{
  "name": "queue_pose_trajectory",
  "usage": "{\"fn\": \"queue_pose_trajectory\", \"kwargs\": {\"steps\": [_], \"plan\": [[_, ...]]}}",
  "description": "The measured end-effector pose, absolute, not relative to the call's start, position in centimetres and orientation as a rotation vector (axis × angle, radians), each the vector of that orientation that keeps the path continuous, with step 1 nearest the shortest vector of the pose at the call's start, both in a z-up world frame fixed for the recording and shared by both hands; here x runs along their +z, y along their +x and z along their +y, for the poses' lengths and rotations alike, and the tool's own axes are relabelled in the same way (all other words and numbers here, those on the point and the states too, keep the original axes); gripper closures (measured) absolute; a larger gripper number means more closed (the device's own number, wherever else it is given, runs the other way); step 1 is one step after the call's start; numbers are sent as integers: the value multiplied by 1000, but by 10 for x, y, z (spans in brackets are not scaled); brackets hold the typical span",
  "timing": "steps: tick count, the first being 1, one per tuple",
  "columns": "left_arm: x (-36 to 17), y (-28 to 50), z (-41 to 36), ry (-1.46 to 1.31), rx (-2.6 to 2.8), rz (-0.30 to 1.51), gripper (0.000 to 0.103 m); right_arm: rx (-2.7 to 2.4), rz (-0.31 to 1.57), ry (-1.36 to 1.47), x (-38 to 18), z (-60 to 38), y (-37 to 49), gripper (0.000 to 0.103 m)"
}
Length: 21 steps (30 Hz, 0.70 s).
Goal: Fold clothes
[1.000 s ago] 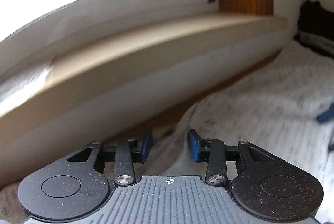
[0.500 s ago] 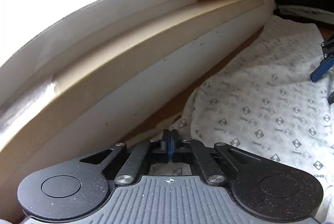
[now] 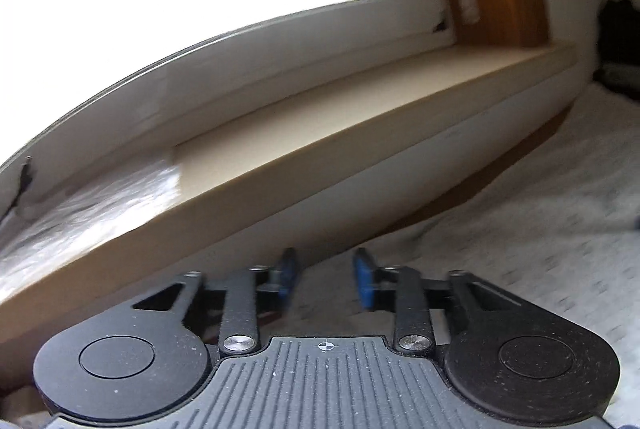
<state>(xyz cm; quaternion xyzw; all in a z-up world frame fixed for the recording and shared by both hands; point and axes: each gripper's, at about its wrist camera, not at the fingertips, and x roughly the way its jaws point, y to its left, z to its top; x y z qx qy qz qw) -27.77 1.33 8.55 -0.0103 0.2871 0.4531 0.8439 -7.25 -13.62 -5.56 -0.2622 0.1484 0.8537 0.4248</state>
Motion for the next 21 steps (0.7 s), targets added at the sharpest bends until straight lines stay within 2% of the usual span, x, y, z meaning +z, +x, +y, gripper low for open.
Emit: {"fn": "queue_pose_trajectory", "kwargs": {"steps": [1,5,11,15,21], "plan": [[87,-272,9,-29,935,592,48,2129,380,-605,-51,-138,-64,46],[88,-240,-6,-49,811,552,37,1995,382,-492,-32,-135,-10,49],[68,-207,-7,-76,676,579,34,1642,453,-486,-38,-117,102,54],[57,-214,-11,-106,624,593,34,1487,507,-514,-49,-121,156,69],[52,-224,-13,-139,570,633,32,1381,526,-451,-55,-150,215,71]]}}
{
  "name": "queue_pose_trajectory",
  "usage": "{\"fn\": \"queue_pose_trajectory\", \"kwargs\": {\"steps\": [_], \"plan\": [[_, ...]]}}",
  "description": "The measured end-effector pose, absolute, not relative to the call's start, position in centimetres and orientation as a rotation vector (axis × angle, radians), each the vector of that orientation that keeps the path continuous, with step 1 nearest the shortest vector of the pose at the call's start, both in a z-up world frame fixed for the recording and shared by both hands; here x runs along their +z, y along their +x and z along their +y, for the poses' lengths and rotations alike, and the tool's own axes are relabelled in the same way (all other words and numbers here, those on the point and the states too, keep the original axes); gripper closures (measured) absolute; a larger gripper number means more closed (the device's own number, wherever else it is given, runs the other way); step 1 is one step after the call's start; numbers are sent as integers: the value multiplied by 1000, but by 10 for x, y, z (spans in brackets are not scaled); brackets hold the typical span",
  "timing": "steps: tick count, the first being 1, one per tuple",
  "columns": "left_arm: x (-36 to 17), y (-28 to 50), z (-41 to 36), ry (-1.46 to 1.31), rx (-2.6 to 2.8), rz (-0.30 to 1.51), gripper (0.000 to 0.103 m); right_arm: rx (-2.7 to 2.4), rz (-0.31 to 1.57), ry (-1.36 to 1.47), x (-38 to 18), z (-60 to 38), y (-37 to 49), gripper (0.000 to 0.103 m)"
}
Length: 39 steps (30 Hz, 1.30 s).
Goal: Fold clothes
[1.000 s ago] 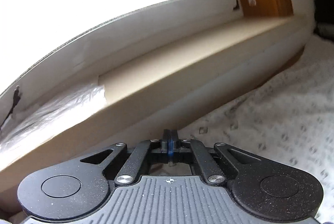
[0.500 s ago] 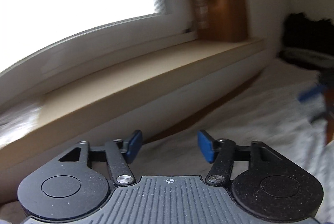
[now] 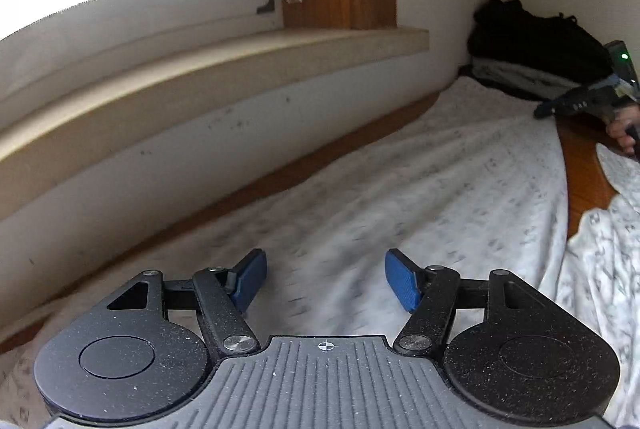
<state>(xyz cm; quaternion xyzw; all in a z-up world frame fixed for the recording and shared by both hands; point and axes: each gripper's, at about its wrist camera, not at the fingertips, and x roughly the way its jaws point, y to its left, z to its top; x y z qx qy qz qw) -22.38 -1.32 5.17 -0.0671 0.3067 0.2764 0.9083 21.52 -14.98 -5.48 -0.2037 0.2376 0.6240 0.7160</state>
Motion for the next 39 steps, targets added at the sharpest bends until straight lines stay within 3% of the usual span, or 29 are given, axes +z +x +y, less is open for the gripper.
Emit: {"fn": "queue_pose_trajectory", "kwargs": {"steps": [8,12,13,14,18,26,27,28,29,39], "plan": [[60,-220,-5,-121,582,625,32,1465,482,-493,-37,-124,181,69],[61,-217,17,-153,618,637,45,1579,496,-490,-36,-89,141,69],[61,-215,22,-164,626,640,55,1614,498,-495,-36,-79,128,68],[59,-214,25,-166,631,641,59,1649,502,-504,-36,-70,115,68],[52,-218,25,-187,636,606,63,1785,506,-554,-34,-43,60,61],[54,-227,32,-248,631,557,58,1884,472,-661,-40,-21,-7,63],[54,-227,32,-249,632,555,58,1880,481,-660,-42,-20,-8,69],[55,-228,31,-249,634,553,57,1876,485,-656,-41,-21,-8,90],[55,-228,31,-249,636,550,57,1874,482,-646,-39,-23,-7,100],[61,-239,36,-289,652,480,53,1880,392,-572,-24,-92,2,101]]}}
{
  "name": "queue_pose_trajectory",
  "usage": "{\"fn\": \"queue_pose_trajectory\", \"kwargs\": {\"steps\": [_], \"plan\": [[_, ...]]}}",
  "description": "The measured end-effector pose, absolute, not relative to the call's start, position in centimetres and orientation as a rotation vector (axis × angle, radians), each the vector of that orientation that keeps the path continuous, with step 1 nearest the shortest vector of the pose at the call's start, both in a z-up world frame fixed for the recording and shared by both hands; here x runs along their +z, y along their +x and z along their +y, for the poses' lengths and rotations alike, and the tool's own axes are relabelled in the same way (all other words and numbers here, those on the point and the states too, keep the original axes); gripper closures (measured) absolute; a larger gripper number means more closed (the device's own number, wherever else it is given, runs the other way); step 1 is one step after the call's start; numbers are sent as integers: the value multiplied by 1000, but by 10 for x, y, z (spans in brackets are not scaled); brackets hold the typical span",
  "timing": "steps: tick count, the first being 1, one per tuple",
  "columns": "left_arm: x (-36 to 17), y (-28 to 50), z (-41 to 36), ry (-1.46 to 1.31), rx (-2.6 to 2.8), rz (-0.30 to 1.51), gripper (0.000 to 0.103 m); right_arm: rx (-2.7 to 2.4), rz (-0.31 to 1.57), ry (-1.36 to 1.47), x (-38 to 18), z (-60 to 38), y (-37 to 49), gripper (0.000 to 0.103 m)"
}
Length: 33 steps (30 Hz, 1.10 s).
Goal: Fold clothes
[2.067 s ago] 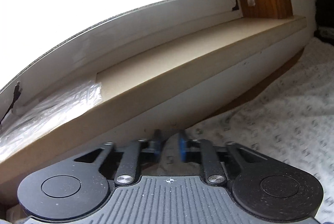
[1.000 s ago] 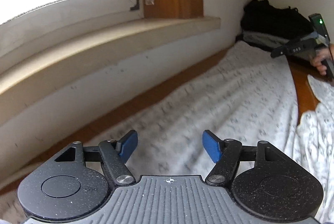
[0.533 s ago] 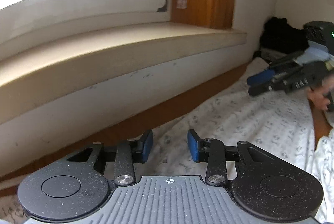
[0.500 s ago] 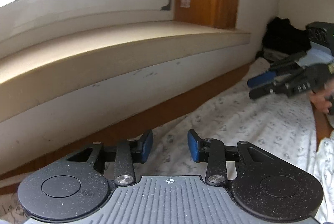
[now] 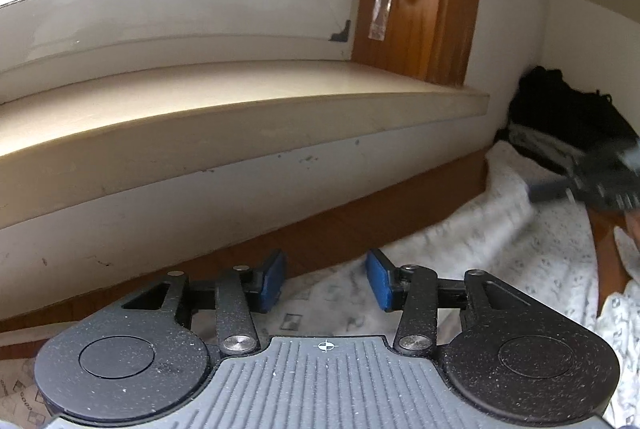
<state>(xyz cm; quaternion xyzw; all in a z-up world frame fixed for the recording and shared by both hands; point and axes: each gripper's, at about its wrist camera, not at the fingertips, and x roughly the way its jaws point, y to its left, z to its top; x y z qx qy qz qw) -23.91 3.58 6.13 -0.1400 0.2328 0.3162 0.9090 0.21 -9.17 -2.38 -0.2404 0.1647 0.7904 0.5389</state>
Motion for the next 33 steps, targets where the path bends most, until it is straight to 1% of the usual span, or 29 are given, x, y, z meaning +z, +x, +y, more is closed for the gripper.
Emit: {"fn": "queue_pose_trajectory", "kwargs": {"steps": [4,7,9,12,14,15,16,21,22,23,24,26,30,33], "plan": [[62,-236,33,-269,644,490,50,1881,431,-649,-35,-96,2,101],[61,-233,31,-255,636,504,50,1878,418,-609,-28,-94,2,100],[61,-231,31,-252,633,511,50,1875,404,-573,-19,-85,3,96],[61,-231,31,-248,636,513,47,1876,414,-573,-17,-57,-5,95],[61,-231,30,-247,636,513,47,1882,432,-591,-19,-39,-13,85],[61,-231,30,-246,636,513,47,1888,449,-617,-23,-30,-18,73],[60,-231,30,-245,637,513,47,1894,461,-643,-28,-24,-23,68],[60,-231,30,-243,637,514,45,1921,479,-704,-43,-18,-36,68],[60,-231,30,-243,637,514,45,1924,473,-703,-43,-19,-37,70],[60,-231,30,-243,638,513,45,1930,471,-703,-43,-19,-36,74],[60,-231,30,-242,638,513,45,1937,467,-703,-43,-19,-35,98],[60,-232,30,-240,642,508,45,1939,428,-699,-42,-20,-35,100],[61,-233,30,-230,639,497,45,1878,281,-601,-33,-22,-39,101],[60,-232,28,-214,625,495,45,1830,235,-546,-32,-15,-44,102]]}}
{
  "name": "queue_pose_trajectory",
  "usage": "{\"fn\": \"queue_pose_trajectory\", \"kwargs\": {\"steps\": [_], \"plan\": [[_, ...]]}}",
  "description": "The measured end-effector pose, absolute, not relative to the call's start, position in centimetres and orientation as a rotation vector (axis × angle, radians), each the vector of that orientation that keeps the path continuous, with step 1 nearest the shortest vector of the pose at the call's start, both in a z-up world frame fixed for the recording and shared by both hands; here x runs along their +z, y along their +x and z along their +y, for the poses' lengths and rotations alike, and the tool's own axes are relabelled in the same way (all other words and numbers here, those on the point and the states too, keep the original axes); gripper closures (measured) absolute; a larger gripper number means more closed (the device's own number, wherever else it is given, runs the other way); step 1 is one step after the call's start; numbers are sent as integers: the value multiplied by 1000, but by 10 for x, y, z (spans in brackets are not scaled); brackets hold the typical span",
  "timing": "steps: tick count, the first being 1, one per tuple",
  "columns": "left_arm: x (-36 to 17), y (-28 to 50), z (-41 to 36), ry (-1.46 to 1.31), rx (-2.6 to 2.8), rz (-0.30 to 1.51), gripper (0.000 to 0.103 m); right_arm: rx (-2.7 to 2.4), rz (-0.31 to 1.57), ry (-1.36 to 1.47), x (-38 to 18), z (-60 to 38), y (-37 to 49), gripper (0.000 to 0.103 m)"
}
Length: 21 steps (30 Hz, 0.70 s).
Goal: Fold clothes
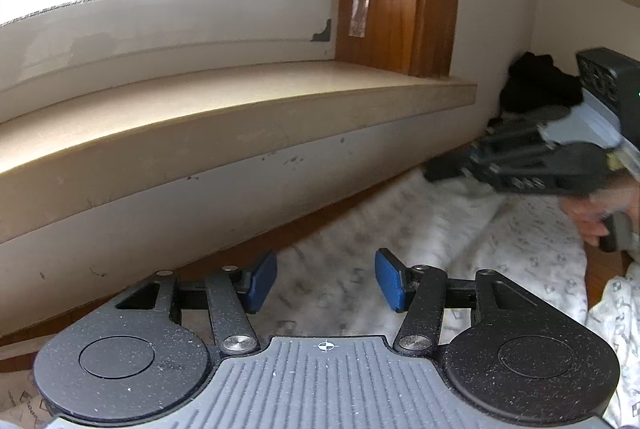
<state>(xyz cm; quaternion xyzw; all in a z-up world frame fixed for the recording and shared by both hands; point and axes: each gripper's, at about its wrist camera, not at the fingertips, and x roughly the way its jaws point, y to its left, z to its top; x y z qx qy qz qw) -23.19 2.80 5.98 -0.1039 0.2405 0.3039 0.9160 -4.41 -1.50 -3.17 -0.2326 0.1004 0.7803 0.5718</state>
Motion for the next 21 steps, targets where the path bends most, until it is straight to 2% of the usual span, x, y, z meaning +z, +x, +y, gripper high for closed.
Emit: {"fn": "queue_pose_trajectory", "kwargs": {"steps": [8,10,14,16,18,21], "plan": [[54,-225,24,-185,597,528,41,1715,138,-561,-42,0,-50,101],[52,-224,23,-183,600,533,41,1695,172,-573,-42,2,-45,95],[49,-223,23,-187,605,536,41,1702,197,-574,-31,-22,-21,90],[49,-222,22,-180,606,534,41,1696,249,-611,-30,-38,2,82],[49,-221,19,-163,607,531,43,1655,290,-617,-33,-56,27,78],[51,-217,10,-121,588,545,50,1572,367,-596,-40,-81,74,78]]}}
